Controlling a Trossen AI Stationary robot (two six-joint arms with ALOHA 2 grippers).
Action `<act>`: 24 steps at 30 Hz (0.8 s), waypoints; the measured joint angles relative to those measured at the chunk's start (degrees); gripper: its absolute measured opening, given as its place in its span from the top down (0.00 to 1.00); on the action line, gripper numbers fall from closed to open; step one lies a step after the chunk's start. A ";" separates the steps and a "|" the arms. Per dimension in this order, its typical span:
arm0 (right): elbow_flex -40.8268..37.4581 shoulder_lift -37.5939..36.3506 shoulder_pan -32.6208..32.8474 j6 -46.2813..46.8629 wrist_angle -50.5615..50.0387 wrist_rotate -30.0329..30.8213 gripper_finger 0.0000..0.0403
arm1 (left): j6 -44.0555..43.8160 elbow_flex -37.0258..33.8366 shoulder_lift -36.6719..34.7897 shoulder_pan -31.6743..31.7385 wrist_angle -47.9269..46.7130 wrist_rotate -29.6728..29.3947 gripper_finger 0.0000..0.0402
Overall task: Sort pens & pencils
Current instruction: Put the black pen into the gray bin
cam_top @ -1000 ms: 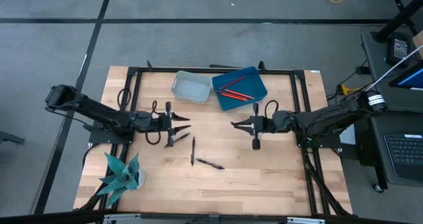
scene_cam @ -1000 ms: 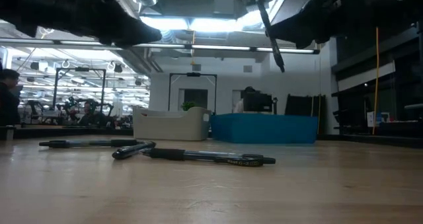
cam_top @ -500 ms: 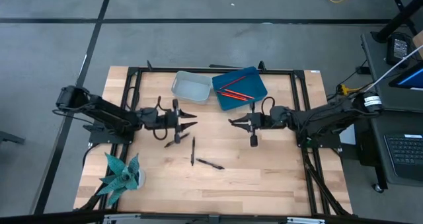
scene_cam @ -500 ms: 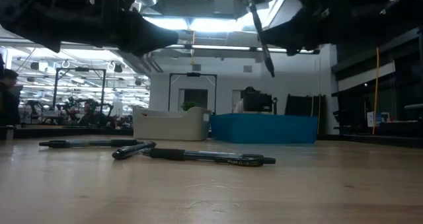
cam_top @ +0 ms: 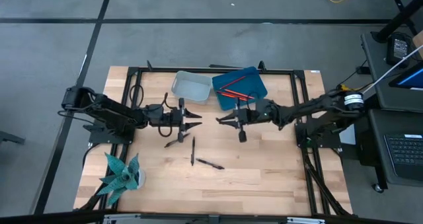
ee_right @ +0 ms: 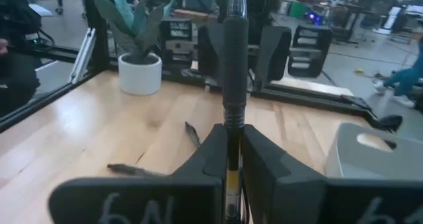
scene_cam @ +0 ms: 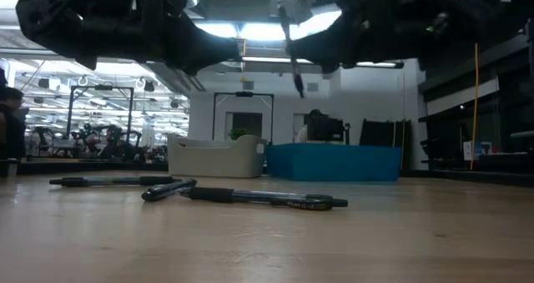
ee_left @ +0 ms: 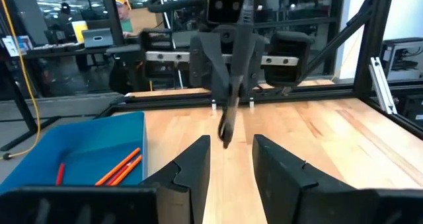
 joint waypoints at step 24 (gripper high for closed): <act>14.98 14.30 -3.53 -2.73 -2.64 -10.57 0.93 | 0.04 0.73 0.21 0.35 -0.60 -0.02 0.73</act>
